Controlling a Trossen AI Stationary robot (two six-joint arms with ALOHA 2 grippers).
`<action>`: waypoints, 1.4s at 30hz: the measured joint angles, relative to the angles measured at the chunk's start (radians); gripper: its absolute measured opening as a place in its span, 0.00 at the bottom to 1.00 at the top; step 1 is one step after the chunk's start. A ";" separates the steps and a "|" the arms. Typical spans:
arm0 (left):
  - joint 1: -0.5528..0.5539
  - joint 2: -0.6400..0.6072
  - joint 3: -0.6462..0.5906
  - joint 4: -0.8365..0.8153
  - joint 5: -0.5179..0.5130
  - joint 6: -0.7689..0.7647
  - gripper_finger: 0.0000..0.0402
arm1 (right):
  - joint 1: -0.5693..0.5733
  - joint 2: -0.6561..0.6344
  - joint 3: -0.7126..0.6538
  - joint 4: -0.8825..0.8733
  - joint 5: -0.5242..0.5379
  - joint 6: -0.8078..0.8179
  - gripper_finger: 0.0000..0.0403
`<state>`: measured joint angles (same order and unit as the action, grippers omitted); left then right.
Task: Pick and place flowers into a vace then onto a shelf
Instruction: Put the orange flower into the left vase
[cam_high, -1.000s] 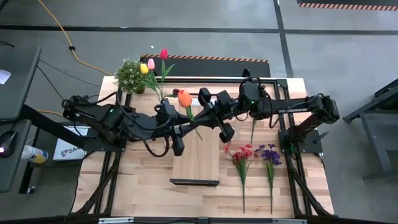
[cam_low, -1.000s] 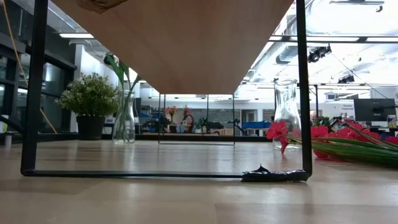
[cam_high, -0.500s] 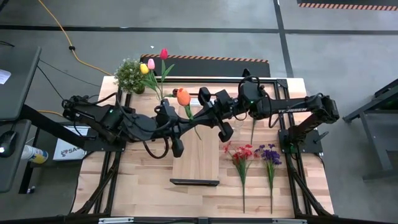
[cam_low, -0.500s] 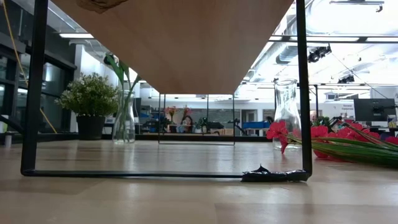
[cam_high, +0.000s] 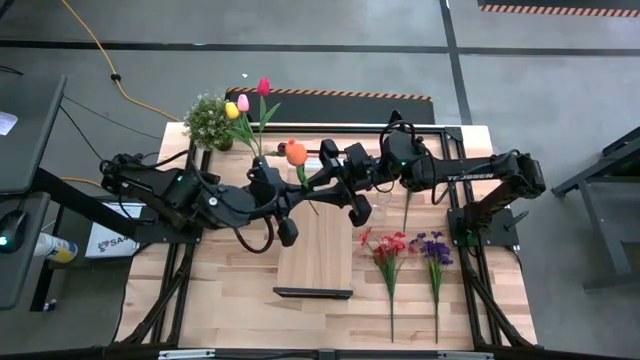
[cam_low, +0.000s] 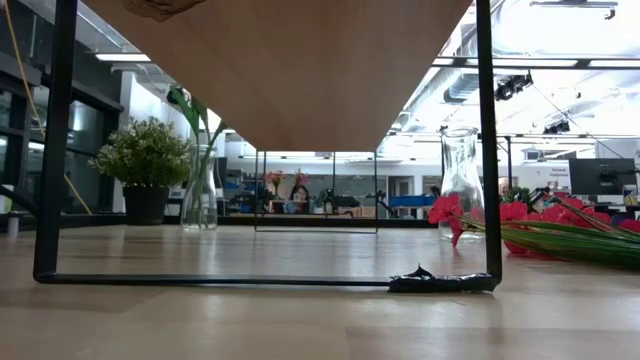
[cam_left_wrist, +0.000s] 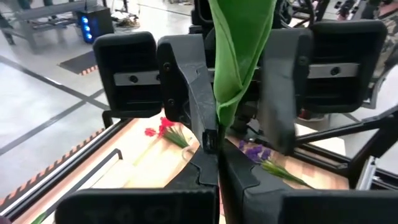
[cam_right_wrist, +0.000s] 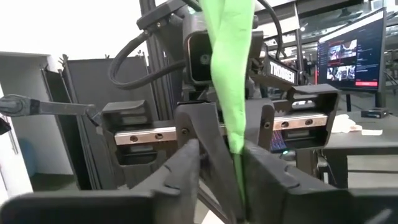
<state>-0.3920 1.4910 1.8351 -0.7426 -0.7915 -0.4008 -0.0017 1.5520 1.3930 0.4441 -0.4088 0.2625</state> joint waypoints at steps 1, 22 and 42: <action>0.000 0.000 0.000 -0.001 -0.005 -0.001 0.07 | 0.000 0.000 0.000 -0.001 0.000 0.002 0.31; 0.001 0.000 0.000 -0.086 -0.119 -0.102 0.07 | -0.043 -0.048 0.000 -0.067 -0.012 -0.025 0.48; 0.000 -0.001 0.000 -0.364 -0.558 -0.384 0.07 | -0.137 -0.323 0.001 -0.432 0.000 -0.222 0.48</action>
<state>-0.3920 1.4902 1.8355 -1.1071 -1.3494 -0.7851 -0.1387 1.2293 1.3937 0.0120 -0.4083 0.0408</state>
